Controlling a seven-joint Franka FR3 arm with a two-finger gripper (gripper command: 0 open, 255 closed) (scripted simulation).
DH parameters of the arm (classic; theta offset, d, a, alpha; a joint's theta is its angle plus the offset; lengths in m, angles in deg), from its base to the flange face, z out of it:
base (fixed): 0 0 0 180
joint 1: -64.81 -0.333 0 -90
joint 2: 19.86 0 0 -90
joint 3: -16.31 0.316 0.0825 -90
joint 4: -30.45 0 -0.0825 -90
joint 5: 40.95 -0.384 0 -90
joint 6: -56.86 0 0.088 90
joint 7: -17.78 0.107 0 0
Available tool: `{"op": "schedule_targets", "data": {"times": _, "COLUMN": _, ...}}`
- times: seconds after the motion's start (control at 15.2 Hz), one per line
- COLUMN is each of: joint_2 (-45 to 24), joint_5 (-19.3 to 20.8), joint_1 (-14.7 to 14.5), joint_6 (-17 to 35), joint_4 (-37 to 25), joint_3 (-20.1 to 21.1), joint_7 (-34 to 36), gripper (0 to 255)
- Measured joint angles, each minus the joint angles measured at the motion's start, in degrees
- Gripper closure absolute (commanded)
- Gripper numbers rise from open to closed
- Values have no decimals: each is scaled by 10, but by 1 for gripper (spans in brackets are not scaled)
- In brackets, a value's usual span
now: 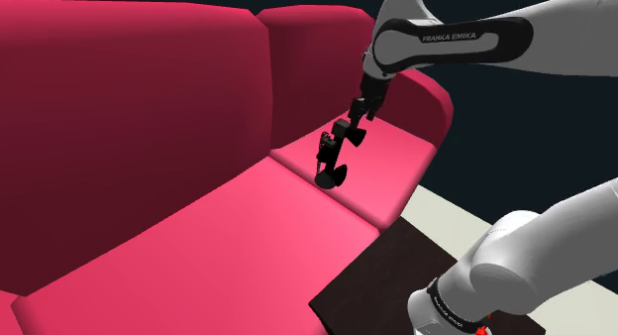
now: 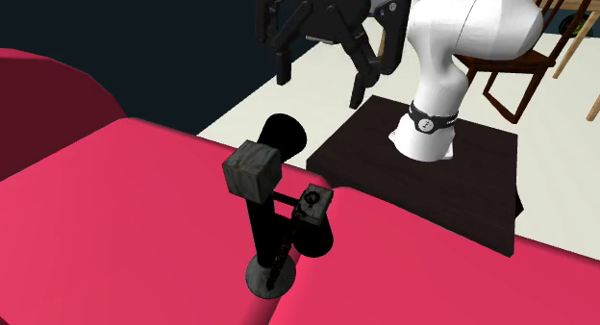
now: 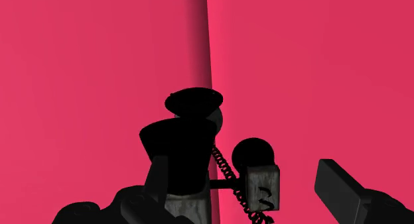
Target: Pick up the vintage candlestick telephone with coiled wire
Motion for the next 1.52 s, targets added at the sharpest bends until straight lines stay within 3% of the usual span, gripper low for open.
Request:
{"op": "schedule_targets", "data": {"times": 0.46, "joint_2": -140, "joint_5": -40, "joint_1": 10, "joint_6": 44, "joint_4": -94, "joint_3": -26, "joint_7": -42, "gripper": 0}}
{"op": "schedule_targets", "data": {"times": 0.99, "joint_2": -173, "joint_5": -47, "joint_1": 11, "joint_6": 98, "joint_4": -72, "joint_3": -27, "joint_7": -48, "gripper": 0}}
{"op": "schedule_targets", "data": {"times": 1.06, "joint_2": -174, "joint_5": -48, "joint_1": 11, "joint_6": 99, "joint_4": -72, "joint_3": -27, "joint_7": -48, "gripper": 255}}
{"op": "schedule_targets", "data": {"times": 1.52, "joint_2": -174, "joint_5": -47, "joint_1": 12, "joint_6": 101, "joint_4": -71, "joint_3": -27, "joint_7": -48, "gripper": 255}}
